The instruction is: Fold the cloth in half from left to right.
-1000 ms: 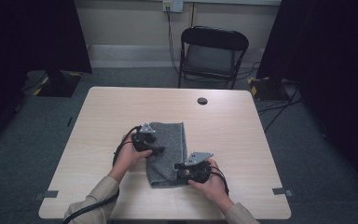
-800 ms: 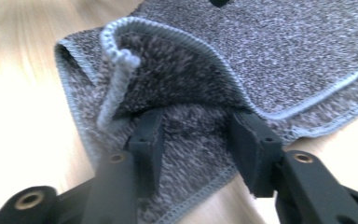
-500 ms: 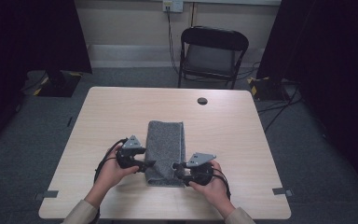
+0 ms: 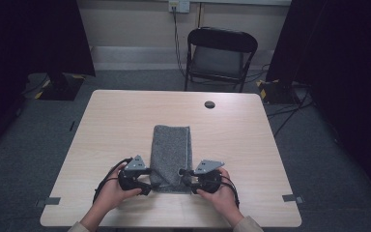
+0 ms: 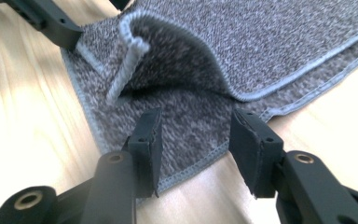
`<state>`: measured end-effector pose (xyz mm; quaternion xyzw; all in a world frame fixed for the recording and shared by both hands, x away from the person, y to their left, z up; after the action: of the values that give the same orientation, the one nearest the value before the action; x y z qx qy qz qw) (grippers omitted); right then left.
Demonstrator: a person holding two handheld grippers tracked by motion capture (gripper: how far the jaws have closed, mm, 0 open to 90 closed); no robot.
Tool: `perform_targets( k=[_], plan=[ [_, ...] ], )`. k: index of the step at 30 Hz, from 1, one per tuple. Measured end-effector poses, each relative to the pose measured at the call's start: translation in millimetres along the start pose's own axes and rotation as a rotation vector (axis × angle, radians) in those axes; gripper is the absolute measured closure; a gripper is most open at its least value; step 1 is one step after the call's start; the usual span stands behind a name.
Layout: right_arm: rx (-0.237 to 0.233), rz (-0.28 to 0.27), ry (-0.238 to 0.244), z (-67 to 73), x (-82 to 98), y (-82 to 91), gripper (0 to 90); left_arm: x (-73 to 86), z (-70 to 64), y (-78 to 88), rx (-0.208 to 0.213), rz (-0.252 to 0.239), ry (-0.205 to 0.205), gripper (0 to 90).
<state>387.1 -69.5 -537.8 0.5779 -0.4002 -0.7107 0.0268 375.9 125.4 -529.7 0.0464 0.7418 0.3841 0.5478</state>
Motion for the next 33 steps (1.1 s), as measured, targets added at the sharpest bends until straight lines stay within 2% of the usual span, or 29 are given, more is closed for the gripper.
perform_targets(
  k=[1, 3, 5, 6, 8, 10, 11, 12, 14, 16, 19, 20, 21, 25, 26, 28, 31, 32, 33],
  plan=[
    [0.000, 0.003, -0.003, 0.1, 1.1, -0.5, 55.6, 0.9, -2.4, 0.1, 0.010, 0.001, -0.013, 41.9],
    [0.000, 0.015, -0.001, 0.0, 3.5, -2.8, 55.5, 2.1, -5.9, -0.6, 0.015, 0.004, -0.026, 41.5],
    [0.003, 0.007, -0.005, 0.5, 4.0, -4.1, 55.7, 3.4, -7.2, -1.4, 0.010, 0.019, -0.060, 41.5],
    [0.004, 0.007, -0.002, 0.6, 3.9, -4.1, 55.9, 4.3, -7.3, -1.9, 0.016, 0.025, -0.069, 44.3],
    [-0.003, 0.009, 0.006, 0.6, 2.5, -1.8, 55.9, 7.6, -7.7, -3.5, 0.017, 0.043, -0.077, 52.9],
    [0.000, 0.001, 0.007, -1.7, -0.4, 0.7, 56.3, 7.5, -7.3, -3.7, 0.013, 0.042, -0.077, 57.4],
    [-0.002, -0.006, 0.008, -3.2, -2.5, 1.5, 57.0, 7.3, -7.6, -3.6, 0.016, 0.043, -0.077, 62.4],
    [-0.002, -0.006, 0.008, -3.2, -2.5, 1.5, 57.0, 7.1, -7.2, -3.3, 0.013, 0.048, -0.083, 62.4],
    [0.002, -0.024, 0.013, -8.0, -9.6, 1.4, 57.7, 6.1, -6.2, -3.0, 0.008, 0.043, -0.076, 70.0],
    [0.001, -0.024, 0.016, -9.5, -11.4, 0.1, 57.8, 6.7, -5.3, -3.1, 0.004, 0.047, -0.081, 70.7],
    [-0.002, -0.013, 0.037, -11.9, -16.0, -6.5, 60.4, 6.8, -4.5, -1.8, 0.013, 0.046, -0.063, 75.9],
    [-0.009, -0.014, 0.068, -11.8, -19.9, -10.6, 62.8, 6.9, -4.0, -1.0, 0.010, 0.048, -0.061, 76.8],
    [-0.009, -0.014, 0.068, -11.8, -19.9, -10.6, 62.8, 6.9, -3.9, -0.2, 0.011, 0.047, -0.055, 76.8],
    [-0.020, -0.012, 0.097, -16.6, -22.9, -13.0, 83.3, 7.2, -4.2, 2.7, 0.019, 0.045, -0.043, 80.9],
    [-0.020, -0.012, 0.097, -16.6, -22.9, -13.0, 83.3, 6.7, -4.0, 3.8, 0.015, 0.041, -0.040, 80.9],
    [-0.039, -0.019, 0.095, -17.2, -22.3, -10.4, 89.9, 5.3, -3.4, 6.7, 0.009, 0.034, -0.038, 83.7],
    [-0.037, -0.028, 0.080, -21.2, -20.0, -2.4, 90.0, 4.1, -3.1, 10.5, 0.008, 0.024, -0.012, 85.4],
    [-0.018, -0.026, 0.078, -26.3, -16.9, 3.1, 90.0, 4.2, -3.2, 11.3, 0.010, 0.022, -0.005, 85.7],
    [-0.018, -0.026, 0.078, -26.3, -16.9, 3.1, 90.0, 4.5, -3.3, 12.3, 0.010, 0.024, -0.002, 85.7]
  ],
)
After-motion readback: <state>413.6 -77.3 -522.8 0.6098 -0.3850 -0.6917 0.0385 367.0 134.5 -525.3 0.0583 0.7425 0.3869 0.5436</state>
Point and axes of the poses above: each handheld gripper's, and its own axes: y roughly backward along the jaws, x roughly out of its underside, z roughly to its left, the point moved 7 cm from there along -y, roughly forward along the jaws, and after that the axes turned 3 degrees about -z, right-handed, at the moved point
